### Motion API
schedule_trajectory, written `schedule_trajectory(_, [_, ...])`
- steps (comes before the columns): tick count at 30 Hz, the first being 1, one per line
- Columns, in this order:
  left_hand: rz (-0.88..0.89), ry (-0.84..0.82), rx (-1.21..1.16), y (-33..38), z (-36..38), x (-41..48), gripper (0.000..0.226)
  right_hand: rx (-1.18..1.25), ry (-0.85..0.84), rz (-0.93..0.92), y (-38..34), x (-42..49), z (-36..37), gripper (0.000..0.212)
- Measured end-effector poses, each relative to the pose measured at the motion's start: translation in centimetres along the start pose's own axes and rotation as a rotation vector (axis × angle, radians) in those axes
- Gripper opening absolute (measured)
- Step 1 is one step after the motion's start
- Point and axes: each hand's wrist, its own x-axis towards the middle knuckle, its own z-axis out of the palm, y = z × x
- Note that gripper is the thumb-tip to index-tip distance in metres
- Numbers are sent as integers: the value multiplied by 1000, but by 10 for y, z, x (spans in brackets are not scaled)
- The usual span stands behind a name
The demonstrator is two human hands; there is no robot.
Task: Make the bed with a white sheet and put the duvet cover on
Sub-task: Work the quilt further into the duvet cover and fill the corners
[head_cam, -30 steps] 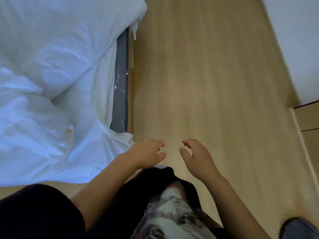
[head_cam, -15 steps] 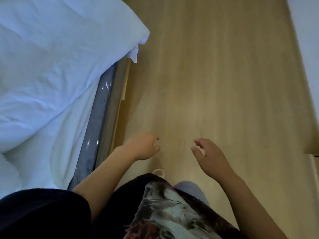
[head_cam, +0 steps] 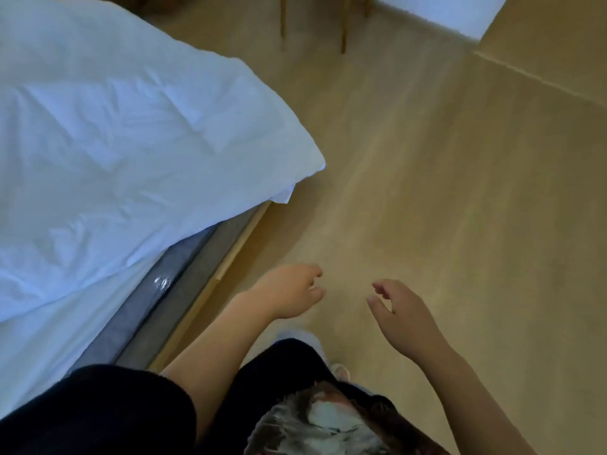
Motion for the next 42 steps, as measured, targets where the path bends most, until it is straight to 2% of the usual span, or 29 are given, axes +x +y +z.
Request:
schedule_trajectory(4, [-155, 197, -150, -9, -68, 46, 36, -61, -107, -204, -41, 124, -48, 36])
schedule_trajectory(9, [-425, 254, -237, -58, -142, 116, 41, -119, -260, -332, -82, 280, -90, 41])
schedule_trajectory(15, [-394, 242, -237, -63, -281, 251, 46, -150, -321, -354, -123, 438, -166, 40])
schedule_trajectory(21, [-349, 340, -276, -54, -408, 398, 42, -189, -303, -364, -148, 604, -239, 38])
schedule_trajectory(27, [-531, 345, -402, -73, -478, 492, 42, -281, -403, -440, -201, 785, -293, 39])
schedule_trajectory(31, [-701, 396, -580, -101, -514, 501, 41, -395, -542, -598, -282, 868, -288, 39])
schedule_trajectory(35, [-886, 477, -681, -159, -555, 508, 43, -465, -661, -811, -373, 932, -258, 35])
schedule_trajectory(42, [-989, 542, -796, -287, -666, 544, 43, -616, -787, -967, -535, 1042, -210, 36])
